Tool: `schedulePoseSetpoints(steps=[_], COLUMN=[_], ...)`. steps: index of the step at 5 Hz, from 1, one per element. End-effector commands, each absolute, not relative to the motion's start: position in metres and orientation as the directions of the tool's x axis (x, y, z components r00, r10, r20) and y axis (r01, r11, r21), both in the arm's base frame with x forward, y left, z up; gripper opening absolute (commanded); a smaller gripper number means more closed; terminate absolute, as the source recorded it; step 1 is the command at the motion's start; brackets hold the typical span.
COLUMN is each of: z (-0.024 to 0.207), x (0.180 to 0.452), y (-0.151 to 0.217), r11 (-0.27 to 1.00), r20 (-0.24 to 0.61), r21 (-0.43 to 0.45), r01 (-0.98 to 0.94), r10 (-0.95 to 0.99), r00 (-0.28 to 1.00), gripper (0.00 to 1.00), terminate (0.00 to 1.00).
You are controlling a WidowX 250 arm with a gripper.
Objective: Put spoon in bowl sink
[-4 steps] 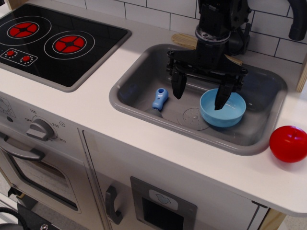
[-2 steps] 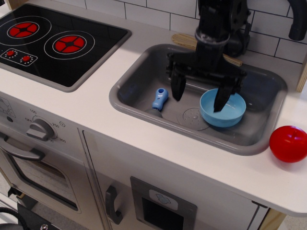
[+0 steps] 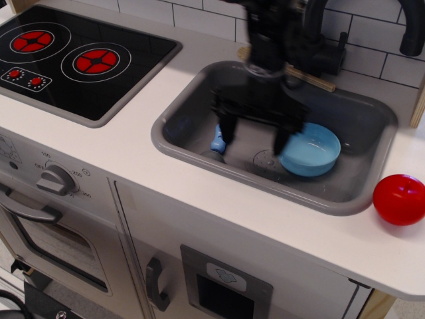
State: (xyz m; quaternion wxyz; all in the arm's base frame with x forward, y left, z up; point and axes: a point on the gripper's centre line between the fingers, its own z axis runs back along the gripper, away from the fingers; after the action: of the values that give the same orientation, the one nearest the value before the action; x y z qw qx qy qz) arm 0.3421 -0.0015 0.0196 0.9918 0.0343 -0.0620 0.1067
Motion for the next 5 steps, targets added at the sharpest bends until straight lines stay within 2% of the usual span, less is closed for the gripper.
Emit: schedulePoseSetpoints(steps=[1, 3, 4, 5], z=[0.02, -0.006, -0.02, -0.017], x=[0.368, 0.376, 0.372, 0.369], y=[0.045, 0.051, 0.052, 0.052], r11=[0.973, 0.968, 0.965, 0.966], r20=[0.197, 0.177, 0.146, 0.116], r21=[0.065, 0.073, 0.099, 0.084], r01=[-0.224, -0.24, -0.245, -0.245], r10=[0.207, 0.224, 0.229, 0.235], r00=[0.958, 0.958, 0.962, 0.965], gripper=[1.0, 1.0, 1.0, 1.0], terminate=[0.0, 0.0, 0.0, 0.0])
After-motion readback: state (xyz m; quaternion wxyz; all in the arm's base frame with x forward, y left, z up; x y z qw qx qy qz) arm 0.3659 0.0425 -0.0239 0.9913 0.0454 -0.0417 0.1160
